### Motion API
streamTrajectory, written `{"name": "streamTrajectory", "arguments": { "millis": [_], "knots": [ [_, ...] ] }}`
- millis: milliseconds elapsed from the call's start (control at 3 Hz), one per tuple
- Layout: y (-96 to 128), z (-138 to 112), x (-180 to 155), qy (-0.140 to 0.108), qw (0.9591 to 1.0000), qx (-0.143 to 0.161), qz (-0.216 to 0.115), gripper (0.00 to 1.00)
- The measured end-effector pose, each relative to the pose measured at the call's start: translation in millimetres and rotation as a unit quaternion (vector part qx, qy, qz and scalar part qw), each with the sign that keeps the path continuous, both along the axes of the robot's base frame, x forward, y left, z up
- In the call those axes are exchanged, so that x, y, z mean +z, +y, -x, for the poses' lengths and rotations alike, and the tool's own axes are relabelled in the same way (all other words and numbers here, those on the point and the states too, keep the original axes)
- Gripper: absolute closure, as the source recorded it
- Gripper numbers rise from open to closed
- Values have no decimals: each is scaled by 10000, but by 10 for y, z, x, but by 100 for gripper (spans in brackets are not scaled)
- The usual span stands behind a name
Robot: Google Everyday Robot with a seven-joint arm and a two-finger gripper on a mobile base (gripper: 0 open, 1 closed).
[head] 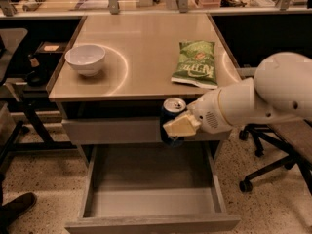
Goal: Place pepsi can into middle drawer
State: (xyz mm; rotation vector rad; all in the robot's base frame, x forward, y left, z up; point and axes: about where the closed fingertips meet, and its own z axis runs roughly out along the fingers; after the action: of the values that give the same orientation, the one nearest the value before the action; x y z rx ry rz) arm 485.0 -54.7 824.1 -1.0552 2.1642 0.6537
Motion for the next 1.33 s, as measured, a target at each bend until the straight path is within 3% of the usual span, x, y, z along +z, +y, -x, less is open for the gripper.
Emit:
{"name": "streamTrajectory", "arguments": {
  "millis": [667, 1000, 1333],
  "knots": [
    [39, 300, -989, 653, 9975, -263, -34, 100],
    [40, 300, -990, 653, 9975, -263, -34, 100],
    [77, 288, -1254, 835, 9950, -473, -269, 100]
  ]
}}
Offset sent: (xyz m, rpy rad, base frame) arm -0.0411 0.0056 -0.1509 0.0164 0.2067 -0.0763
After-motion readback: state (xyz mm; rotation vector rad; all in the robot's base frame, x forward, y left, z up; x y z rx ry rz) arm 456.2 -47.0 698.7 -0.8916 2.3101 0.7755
